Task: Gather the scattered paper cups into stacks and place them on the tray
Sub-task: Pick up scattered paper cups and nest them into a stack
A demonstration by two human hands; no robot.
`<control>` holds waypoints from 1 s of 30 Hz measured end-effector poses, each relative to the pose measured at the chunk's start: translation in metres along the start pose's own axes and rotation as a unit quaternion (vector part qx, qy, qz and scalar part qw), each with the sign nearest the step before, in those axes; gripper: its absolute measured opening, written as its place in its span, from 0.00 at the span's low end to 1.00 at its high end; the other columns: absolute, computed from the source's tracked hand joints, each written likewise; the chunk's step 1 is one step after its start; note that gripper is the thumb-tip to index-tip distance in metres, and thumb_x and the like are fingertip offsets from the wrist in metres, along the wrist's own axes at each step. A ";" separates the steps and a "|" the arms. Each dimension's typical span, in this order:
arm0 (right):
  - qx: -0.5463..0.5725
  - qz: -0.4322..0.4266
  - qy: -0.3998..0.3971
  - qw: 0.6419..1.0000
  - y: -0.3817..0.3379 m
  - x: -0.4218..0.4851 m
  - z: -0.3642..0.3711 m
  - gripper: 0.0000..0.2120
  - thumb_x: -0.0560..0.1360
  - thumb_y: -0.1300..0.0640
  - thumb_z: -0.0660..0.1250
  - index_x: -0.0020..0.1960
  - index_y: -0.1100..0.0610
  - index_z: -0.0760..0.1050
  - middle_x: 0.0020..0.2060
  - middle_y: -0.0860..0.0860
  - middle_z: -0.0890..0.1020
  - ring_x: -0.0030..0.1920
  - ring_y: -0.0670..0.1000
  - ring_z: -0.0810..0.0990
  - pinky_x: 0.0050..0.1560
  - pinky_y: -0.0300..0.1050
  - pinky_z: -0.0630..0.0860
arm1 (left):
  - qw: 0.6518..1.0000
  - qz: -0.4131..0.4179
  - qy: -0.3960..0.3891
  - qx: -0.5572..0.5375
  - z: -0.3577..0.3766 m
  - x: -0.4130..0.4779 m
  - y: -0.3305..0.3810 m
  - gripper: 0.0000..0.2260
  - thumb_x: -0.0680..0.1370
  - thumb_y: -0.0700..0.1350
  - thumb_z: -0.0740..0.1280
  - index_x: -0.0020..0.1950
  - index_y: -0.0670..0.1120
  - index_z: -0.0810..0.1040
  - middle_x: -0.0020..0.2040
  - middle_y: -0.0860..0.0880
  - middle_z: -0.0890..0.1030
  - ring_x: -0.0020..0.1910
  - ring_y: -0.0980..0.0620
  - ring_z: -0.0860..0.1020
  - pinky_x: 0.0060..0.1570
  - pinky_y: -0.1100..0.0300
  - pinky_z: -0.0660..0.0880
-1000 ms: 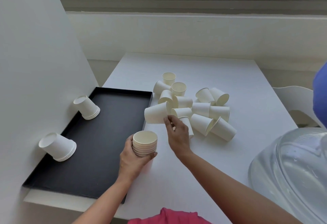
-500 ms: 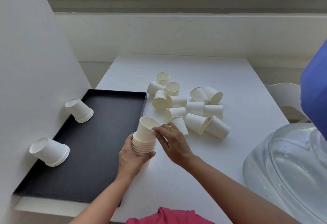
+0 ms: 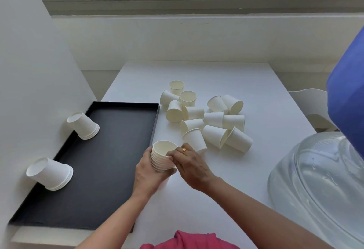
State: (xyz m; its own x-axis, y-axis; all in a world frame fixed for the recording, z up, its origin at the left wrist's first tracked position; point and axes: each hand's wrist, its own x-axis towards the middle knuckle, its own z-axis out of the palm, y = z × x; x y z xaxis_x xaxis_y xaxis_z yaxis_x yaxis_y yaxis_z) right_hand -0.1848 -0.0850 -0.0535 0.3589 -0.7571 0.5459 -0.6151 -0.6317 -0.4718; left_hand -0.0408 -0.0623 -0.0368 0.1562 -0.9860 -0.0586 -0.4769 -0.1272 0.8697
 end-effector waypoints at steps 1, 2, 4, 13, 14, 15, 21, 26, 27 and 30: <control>-0.002 -0.002 -0.004 1.000 0.000 0.000 -0.001 0.19 0.81 0.50 0.50 0.51 0.58 0.76 0.40 0.53 0.82 0.43 0.51 0.69 0.38 0.48 0.74 | 1.000 0.002 -0.001 0.001 0.000 0.001 0.000 0.38 0.59 0.45 0.81 0.66 0.49 0.69 0.53 0.50 0.79 0.54 0.49 0.78 0.52 0.57 0.74; -0.002 -0.002 -0.008 1.000 0.001 0.000 -0.003 0.19 0.81 0.50 0.51 0.51 0.58 0.77 0.41 0.53 0.82 0.44 0.50 0.69 0.39 0.47 0.73 | 1.000 0.003 -0.003 0.001 0.001 0.001 0.001 0.38 0.59 0.45 0.81 0.66 0.49 0.69 0.53 0.50 0.79 0.54 0.49 0.77 0.53 0.56 0.74; 0.013 0.018 -0.010 1.000 0.002 0.001 -0.006 0.20 0.81 0.48 0.50 0.53 0.58 0.77 0.46 0.53 0.81 0.47 0.50 0.71 0.42 0.44 0.72 | 1.000 0.005 -0.001 0.004 0.001 0.003 0.002 0.38 0.59 0.46 0.81 0.66 0.49 0.69 0.55 0.50 0.79 0.55 0.48 0.77 0.55 0.54 0.74; -0.125 0.203 -0.152 0.959 0.028 0.024 -0.019 0.22 0.79 0.55 0.58 0.71 0.58 0.62 0.74 0.52 0.61 0.74 0.53 0.56 0.71 0.48 0.61 | 1.000 -0.003 0.003 0.009 -0.002 0.002 -0.004 0.40 0.58 0.46 0.81 0.67 0.48 0.68 0.58 0.49 0.78 0.58 0.48 0.75 0.59 0.53 0.73; -0.144 0.217 -0.181 0.948 0.030 0.026 -0.020 0.25 0.79 0.53 0.57 0.73 0.57 0.57 0.75 0.52 0.57 0.75 0.53 0.53 0.72 0.49 0.58 | 1.000 -0.003 0.000 0.006 -0.002 0.001 -0.005 0.40 0.58 0.45 0.81 0.67 0.48 0.68 0.58 0.49 0.78 0.58 0.49 0.75 0.58 0.54 0.73; -0.158 0.229 -0.204 0.939 0.033 0.028 -0.020 0.27 0.79 0.52 0.57 0.74 0.57 0.54 0.76 0.51 0.55 0.76 0.52 0.50 0.73 0.50 0.57 | 1.000 -0.004 -0.003 0.003 -0.002 0.001 -0.006 0.40 0.58 0.45 0.81 0.67 0.48 0.68 0.57 0.50 0.78 0.57 0.49 0.75 0.57 0.55 0.73; -0.201 0.245 -0.248 0.915 0.038 0.026 -0.017 0.31 0.78 0.49 0.59 0.75 0.56 0.51 0.76 0.51 0.54 0.75 0.54 0.50 0.70 0.53 0.61 | 1.000 -0.006 -0.021 -0.018 -0.007 -0.002 -0.005 0.38 0.59 0.43 0.81 0.66 0.48 0.69 0.53 0.53 0.77 0.54 0.52 0.75 0.52 0.62 0.69; -0.217 0.231 -0.218 0.923 0.034 0.023 -0.016 0.26 0.77 0.50 0.60 0.72 0.55 0.58 0.70 0.52 0.63 0.70 0.54 0.58 0.61 0.50 0.68 | 1.000 -0.004 -0.023 -0.020 -0.009 -0.003 -0.004 0.38 0.59 0.42 0.81 0.66 0.48 0.69 0.53 0.53 0.77 0.53 0.53 0.75 0.52 0.62 0.69; -0.221 0.233 -0.215 0.922 0.033 0.021 -0.015 0.25 0.76 0.50 0.60 0.71 0.54 0.59 0.69 0.52 0.64 0.69 0.55 0.60 0.59 0.50 0.68 | 1.000 -0.004 -0.024 -0.020 -0.009 -0.004 -0.004 0.38 0.59 0.42 0.81 0.66 0.48 0.69 0.53 0.52 0.77 0.53 0.53 0.75 0.52 0.62 0.69; -0.224 0.259 -0.203 0.917 0.030 0.017 -0.015 0.26 0.75 0.48 0.63 0.69 0.53 0.61 0.66 0.52 0.65 0.66 0.56 0.63 0.56 0.50 0.69 | 0.999 -0.002 -0.025 -0.020 -0.008 -0.004 -0.004 0.38 0.59 0.43 0.81 0.66 0.48 0.69 0.54 0.52 0.78 0.53 0.52 0.75 0.53 0.62 0.70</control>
State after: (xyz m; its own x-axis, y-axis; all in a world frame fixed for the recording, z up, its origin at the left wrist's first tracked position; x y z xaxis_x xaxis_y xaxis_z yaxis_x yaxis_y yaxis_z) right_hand -0.2074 -0.1139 -0.0484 0.1117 -0.9936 -0.0166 -0.9712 -0.1056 -0.2135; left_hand -0.0320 -0.0574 -0.0362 0.1136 -0.9898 -0.0855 -0.4416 -0.1274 0.8881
